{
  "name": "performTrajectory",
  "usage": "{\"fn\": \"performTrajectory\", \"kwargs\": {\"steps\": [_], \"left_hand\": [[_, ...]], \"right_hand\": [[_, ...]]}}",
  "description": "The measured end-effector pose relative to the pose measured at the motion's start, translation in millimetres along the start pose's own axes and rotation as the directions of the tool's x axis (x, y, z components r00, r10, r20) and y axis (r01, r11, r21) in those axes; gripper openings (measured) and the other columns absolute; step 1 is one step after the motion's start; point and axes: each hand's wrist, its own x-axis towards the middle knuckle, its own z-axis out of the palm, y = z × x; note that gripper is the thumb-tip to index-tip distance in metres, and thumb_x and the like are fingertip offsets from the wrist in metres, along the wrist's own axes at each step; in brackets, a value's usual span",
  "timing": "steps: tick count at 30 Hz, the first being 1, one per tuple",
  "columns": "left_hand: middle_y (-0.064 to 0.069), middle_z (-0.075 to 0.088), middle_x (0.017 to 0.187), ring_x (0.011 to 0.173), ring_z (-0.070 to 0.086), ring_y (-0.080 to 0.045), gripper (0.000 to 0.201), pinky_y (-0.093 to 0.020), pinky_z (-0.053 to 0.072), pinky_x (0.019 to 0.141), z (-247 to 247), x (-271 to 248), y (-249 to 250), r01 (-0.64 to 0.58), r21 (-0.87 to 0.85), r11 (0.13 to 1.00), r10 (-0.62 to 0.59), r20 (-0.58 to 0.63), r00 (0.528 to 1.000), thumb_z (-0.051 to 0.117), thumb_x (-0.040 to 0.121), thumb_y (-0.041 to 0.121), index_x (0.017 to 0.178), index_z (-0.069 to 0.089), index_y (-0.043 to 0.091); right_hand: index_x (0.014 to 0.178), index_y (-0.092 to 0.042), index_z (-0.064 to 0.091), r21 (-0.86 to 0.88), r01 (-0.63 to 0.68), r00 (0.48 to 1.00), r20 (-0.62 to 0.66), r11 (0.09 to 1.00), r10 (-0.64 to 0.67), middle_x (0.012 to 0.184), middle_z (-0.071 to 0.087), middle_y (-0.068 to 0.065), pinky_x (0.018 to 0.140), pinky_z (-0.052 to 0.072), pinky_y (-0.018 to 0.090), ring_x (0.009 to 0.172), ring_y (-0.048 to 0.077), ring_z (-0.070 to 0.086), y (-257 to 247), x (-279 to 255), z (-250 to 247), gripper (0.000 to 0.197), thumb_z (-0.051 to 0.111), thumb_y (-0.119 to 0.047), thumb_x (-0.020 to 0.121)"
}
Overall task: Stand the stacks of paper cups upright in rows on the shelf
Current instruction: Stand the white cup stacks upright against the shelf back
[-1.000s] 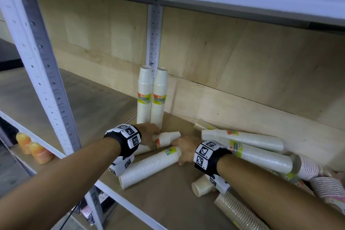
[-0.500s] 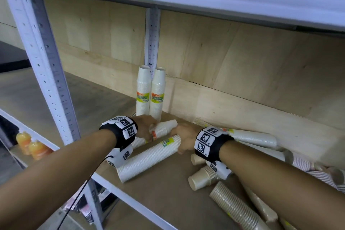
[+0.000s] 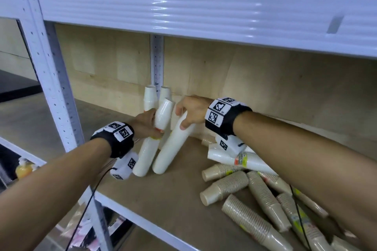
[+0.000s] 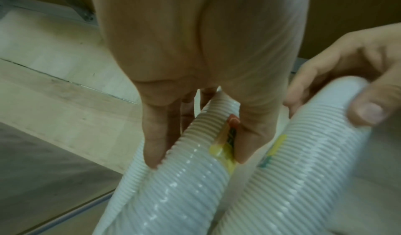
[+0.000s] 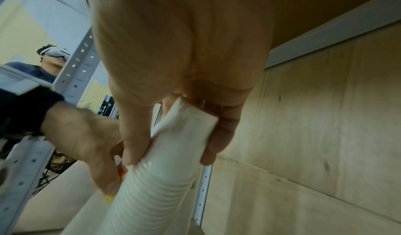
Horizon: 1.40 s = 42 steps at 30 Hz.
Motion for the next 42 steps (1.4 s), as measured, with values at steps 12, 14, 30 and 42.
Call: {"fn": "performTrajectory", "kwargs": {"steps": [12,14,30,42], "left_hand": [[-0.004,0.059,0.111,0.103,0.063,-0.024,0.073,-0.050,0.059,0.081,10.6,-28.6,26.7,-0.036,-0.306,0.951,0.023,-0.047,0.999,0.086,0.070,0.016,0.129,0.043,0.023],[-0.004,0.060,0.111,0.103,0.064,-0.024,0.072,-0.051,0.059,0.081,8.2,-28.6,29.4,-0.039,-0.312,0.949,0.025,-0.049,0.998,0.086,0.068,0.018,0.126,0.044,0.022],[-0.007,0.064,0.105,0.099,0.064,-0.026,0.033,-0.041,0.057,0.082,-29.7,-23.0,58.6,-0.183,-0.159,0.970,0.156,-0.163,0.974,0.076,0.079,0.018,0.107,0.060,0.014],[-0.011,0.063,0.106,0.101,0.064,-0.031,0.035,-0.050,0.057,0.085,-33.0,-24.3,55.1,-0.194,-0.229,0.954,0.165,-0.139,0.976,0.073,0.071,0.017,0.102,0.057,0.021]], "right_hand": [[0.120,-0.015,0.061,0.145,-0.047,0.993,-0.097,0.988,0.061,0.130,0.058,0.006,0.087,0.046,0.029,0.112,0.020,0.056,-4.3,11.9,-8.3,0.042,0.076,-0.024,0.082],[0.123,-0.014,0.059,0.147,-0.044,0.989,-0.133,0.988,0.064,0.131,0.056,0.004,0.081,0.040,0.026,0.110,0.019,0.054,-3.7,12.8,-9.4,0.042,0.072,-0.027,0.085],[0.104,-0.003,0.066,0.085,-0.081,0.986,-0.137,0.993,0.092,0.092,0.062,0.006,0.060,0.041,0.027,0.083,0.022,0.058,-8.3,23.5,-15.1,0.037,0.069,-0.036,0.087],[0.109,-0.008,0.062,0.019,-0.091,0.991,-0.100,0.996,0.092,0.097,0.059,0.002,0.060,0.040,0.026,0.084,0.020,0.056,-0.5,28.4,-16.0,0.042,0.074,-0.038,0.082]]}}
